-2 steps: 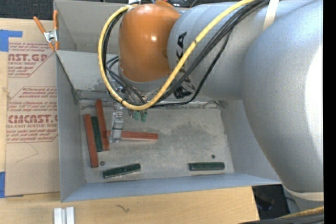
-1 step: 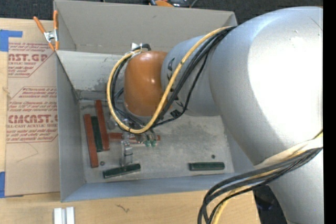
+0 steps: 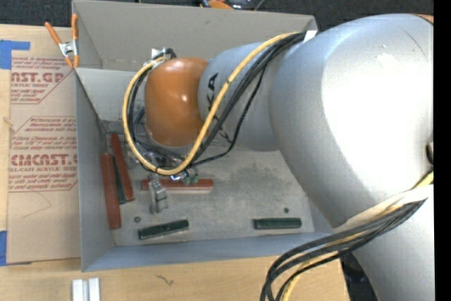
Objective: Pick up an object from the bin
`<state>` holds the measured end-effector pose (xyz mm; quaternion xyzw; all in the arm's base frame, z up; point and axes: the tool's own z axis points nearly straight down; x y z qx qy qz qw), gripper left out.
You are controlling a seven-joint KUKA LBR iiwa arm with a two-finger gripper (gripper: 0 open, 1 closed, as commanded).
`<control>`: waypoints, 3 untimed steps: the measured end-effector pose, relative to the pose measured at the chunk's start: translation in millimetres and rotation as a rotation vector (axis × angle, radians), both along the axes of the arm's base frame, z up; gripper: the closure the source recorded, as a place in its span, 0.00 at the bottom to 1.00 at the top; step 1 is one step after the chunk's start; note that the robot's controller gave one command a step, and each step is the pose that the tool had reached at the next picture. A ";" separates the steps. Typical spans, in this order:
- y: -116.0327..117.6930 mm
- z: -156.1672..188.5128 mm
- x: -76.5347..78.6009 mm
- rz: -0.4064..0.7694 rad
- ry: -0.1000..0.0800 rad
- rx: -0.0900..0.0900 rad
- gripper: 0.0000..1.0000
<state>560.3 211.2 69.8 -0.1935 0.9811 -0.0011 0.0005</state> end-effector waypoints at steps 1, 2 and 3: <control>-58.2 -0.4 -26.9 0.039 0.003 0.000 0.00; -55.1 0.5 -25.5 0.041 -0.001 0.003 1.00; -61.1 156.7 -30.7 0.092 -0.009 0.005 1.00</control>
Offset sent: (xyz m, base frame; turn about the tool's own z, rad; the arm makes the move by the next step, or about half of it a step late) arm -0.0261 -0.0555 0.0002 -0.0422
